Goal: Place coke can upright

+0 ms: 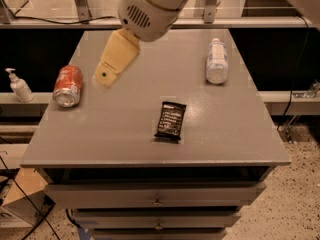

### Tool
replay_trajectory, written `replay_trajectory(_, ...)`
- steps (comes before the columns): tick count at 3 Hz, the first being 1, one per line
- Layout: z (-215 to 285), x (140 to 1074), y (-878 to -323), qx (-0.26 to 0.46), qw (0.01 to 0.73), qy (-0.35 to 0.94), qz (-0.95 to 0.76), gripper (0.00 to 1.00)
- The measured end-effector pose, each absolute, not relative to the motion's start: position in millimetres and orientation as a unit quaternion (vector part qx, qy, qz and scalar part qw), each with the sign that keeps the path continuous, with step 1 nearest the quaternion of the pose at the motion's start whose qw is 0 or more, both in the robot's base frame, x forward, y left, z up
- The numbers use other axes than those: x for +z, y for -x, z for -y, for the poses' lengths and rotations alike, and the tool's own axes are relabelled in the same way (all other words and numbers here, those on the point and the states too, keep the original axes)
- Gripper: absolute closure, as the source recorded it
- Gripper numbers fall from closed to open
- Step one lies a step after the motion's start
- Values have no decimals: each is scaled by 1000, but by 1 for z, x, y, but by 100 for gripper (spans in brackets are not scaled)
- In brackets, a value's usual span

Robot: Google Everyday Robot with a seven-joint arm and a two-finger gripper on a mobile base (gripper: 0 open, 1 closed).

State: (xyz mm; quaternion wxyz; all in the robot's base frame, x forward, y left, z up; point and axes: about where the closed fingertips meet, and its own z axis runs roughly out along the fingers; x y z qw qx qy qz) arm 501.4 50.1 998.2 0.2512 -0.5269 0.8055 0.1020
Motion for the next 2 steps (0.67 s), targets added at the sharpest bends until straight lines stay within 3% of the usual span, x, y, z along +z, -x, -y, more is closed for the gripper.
replay_trajectory(2, -67, 992, -507, 93, 240, 522, -813, 0)
